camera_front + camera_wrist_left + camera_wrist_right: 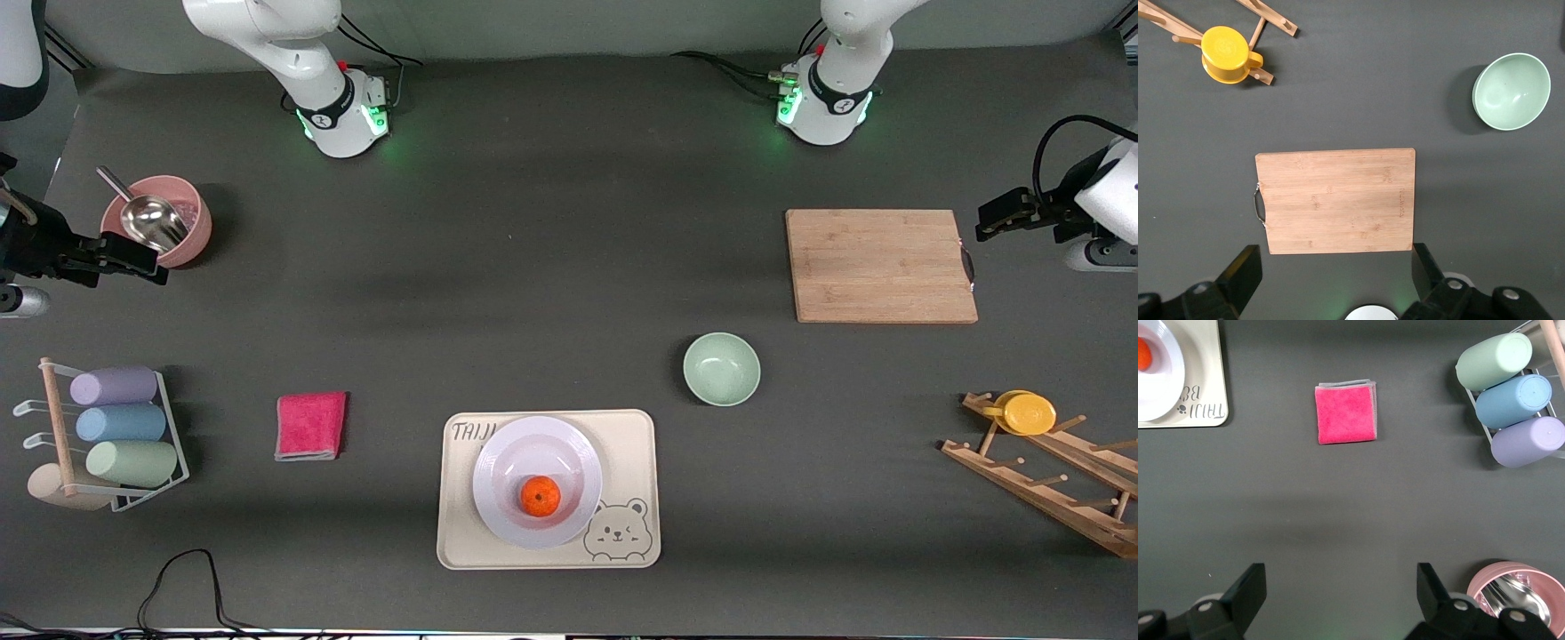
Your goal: Place orange and plate with both arms
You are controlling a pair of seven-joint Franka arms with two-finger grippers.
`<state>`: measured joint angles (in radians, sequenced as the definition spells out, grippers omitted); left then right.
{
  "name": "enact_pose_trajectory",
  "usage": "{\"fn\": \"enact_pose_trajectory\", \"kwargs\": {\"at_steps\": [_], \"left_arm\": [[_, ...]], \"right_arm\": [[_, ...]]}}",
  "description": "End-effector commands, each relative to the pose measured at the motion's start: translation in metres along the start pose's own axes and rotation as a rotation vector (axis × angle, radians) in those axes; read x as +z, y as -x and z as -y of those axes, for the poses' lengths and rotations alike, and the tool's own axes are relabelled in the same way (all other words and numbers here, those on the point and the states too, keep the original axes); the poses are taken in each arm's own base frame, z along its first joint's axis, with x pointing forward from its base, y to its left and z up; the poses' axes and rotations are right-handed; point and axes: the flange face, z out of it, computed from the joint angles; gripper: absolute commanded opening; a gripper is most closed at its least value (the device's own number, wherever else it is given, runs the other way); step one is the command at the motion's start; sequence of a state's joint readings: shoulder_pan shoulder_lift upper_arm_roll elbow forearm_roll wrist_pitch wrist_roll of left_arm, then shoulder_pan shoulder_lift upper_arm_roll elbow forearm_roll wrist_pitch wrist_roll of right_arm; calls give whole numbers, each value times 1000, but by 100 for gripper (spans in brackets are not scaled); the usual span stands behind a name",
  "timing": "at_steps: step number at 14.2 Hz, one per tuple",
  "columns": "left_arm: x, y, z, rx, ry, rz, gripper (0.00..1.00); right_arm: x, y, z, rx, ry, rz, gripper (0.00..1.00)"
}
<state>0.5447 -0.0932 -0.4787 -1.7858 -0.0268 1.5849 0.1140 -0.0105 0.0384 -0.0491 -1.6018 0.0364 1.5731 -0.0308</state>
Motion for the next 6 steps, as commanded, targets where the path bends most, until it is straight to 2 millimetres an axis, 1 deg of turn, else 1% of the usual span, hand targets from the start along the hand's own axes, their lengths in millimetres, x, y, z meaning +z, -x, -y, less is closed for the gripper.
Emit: {"fn": "enact_pose_trajectory", "kwargs": {"at_steps": [1,6], "left_arm": [[-4,8,-1,-14,-15,-17,100],[-4,7,-1,-12,-14,-17,100]], "right_arm": [[-2,-2,-1,28,31,-2,100],[-1,-3,-3,33,53,4,100]]}}
